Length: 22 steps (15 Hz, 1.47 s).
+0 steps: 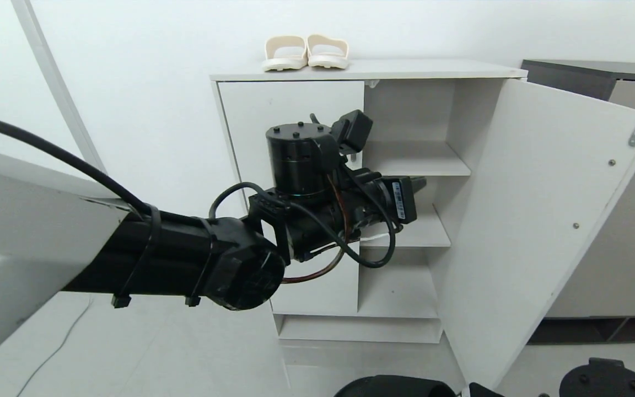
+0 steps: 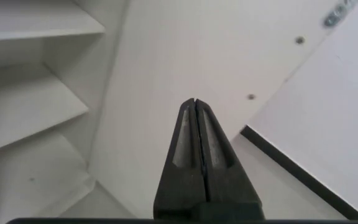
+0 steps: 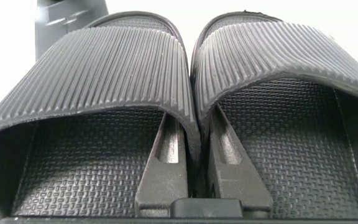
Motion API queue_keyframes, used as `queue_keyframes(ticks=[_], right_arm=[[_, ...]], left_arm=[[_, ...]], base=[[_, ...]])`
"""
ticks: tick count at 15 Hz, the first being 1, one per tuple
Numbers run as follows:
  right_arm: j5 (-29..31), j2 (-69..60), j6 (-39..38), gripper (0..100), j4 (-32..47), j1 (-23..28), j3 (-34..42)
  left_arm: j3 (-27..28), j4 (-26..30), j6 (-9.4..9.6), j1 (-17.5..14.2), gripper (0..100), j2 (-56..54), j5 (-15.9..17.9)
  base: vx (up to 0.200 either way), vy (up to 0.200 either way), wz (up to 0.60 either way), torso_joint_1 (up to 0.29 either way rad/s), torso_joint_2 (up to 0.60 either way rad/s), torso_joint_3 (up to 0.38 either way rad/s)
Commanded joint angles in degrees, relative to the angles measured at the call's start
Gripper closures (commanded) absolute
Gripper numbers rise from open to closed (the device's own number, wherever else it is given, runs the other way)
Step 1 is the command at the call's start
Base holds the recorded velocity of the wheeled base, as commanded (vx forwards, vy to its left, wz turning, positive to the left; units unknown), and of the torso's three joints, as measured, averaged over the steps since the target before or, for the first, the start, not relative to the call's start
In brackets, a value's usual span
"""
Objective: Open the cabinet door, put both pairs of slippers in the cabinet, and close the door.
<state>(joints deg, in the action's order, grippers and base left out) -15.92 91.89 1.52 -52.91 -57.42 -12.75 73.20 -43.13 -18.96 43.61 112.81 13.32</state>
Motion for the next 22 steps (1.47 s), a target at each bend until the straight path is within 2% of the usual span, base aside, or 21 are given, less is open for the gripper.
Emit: queue_keyframes(ticks=[1, 2, 4, 5, 7, 8, 9, 10, 11, 12, 13, 14, 15, 17, 18, 20, 22], right_arm=[[0.8, 3.2, -0.1, 100, -0.4, 3.2, -1.9], [1.4, 3.7, -0.2, 100, -0.6, 4.2, -2.4], [4.8, 5.3, -1.5, 100, -1.5, 8.3, -4.6], [4.9, 5.3, -3.5, 100, -1.8, 9.2, -5.8], [5.1, 5.5, -6.8, 100, -1.8, 10.4, -8.4], [5.3, 5.8, -7.4, 100, -1.8, 11.0, -9.3], [5.9, 6.0, -7.5, 100, -1.7, 11.2, -9.7], [13.4, 8.7, -7.6, 100, -1.5, 11.6, -12.6], [19.4, 10.9, -8.1, 100, -1.7, 11.5, -15.4], [25.1, 13.0, -10.0, 100, -1.8, 11.5, -18.4], [27.3, 13.8, -11.1, 100, -1.6, 11.4, -20.4], [31.7, 15.5, -12.8, 100, -0.9, 11.5, -24.3], [35.8, 16.6, -13.1, 100, -0.1, 11.8, -26.4], [41.9, 18.8, -13.9, 100, 0.3, 12.4, -30.3], [43.4, 19.6, -14.0, 100, 0.4, 12.8, -31.4], [49.8, 23.0, -13.9, 100, 0.4, 14.8, -34.6], [50.6, 23.9, -13.9, 100, 0.3, 15.5, -34.8]], left_arm=[[-2.5, 0.0, -0.03, -3.1, 100, -3.7, -0.8], [-3.8, 0.0, -0.03, -4.1, 100, -5.2, -0.9], [-12.7, 0.3, 0.06, -8.4, 100, -14.2, -0.9], [-16.9, 0.6, 1.2, -10.2, 100, -18.3, -1.0], [-26.4, 0.7, 6.3, -14.6, 100, -27.1, -2.3], [-30.9, 0.7, 8.32, -16.4, 100, -31.1, -4.1], [-32.9, 0.7, 8.94, -17.1, 100, -32.9, -5.2], [-39.1, 0.7, 9.82, -19.7, 100, -39.2, -8.9], [-42.4, 0.7, 9.82, -22.3, 100, -42.6, -10.4], [-46.1, 0.7, 9.82, -25.1, 100, -45.7, -11.1], [-48.4, 0.6, 9.9, -26.8, 100, -47.5, -11.2], [-53.0, 0.7, 10.26, -30.8, 100, -52.0, -11.3], [-55.9, 0.7, 11.22, -34.1, 100, -55.9, -12.2], [-62.3, 0.8, 14.03, -38.6, 100, -63.5, -16.9], [-64.2, 0.9, 14.65, -39.4, 100, -65.7, -18.3], [-68.1, 6.8, 15.62, -40.0, 100, -72.6, -22.6], [-69.7, 12.8, 15.79, -40.3, 100, -79.1, -25.8]], base=[[0.0, 0.0, 0.0, 0.0, 0.0, 0.0], [0.0, 0.0, 0.0, 0.0, 0.0, 0.0], [0.0, 0.0, 0.0, 0.0, 0.0, 0.0], [0.0, 0.0, 0.0, 0.0, 0.0, 0.0], [0.0, 0.0, 0.0, 0.0, 0.0, 0.0], [0.0, 0.0, 0.0, 0.0, 0.0, 0.0], [0.0, 0.0, 0.0, 0.0, 0.0, 0.0], [0.0, 0.0, 0.0, 0.0, 0.0, 0.0], [0.0, 0.0, 0.0, 0.0, 0.0, 0.0], [0.0, 0.0, 0.0, 0.0, 0.0, 0.0], [0.0, 0.0, 0.0, 0.0, 0.0, 0.0], [0.0, 0.0, 0.0, 0.0, 0.0, 0.0], [0.0, 0.0, 0.0, 0.0, 0.0, 0.0], [0.0, 0.0, 0.0, 0.0, 0.0, 0.0], [0.0, 0.0, 0.0, 0.0, 0.0, 0.0], [0.0, 0.0, 0.0, 0.0, 0.0, 0.0], [0.0, 0.0, 0.0, 0.0, 0.0, 0.0]])
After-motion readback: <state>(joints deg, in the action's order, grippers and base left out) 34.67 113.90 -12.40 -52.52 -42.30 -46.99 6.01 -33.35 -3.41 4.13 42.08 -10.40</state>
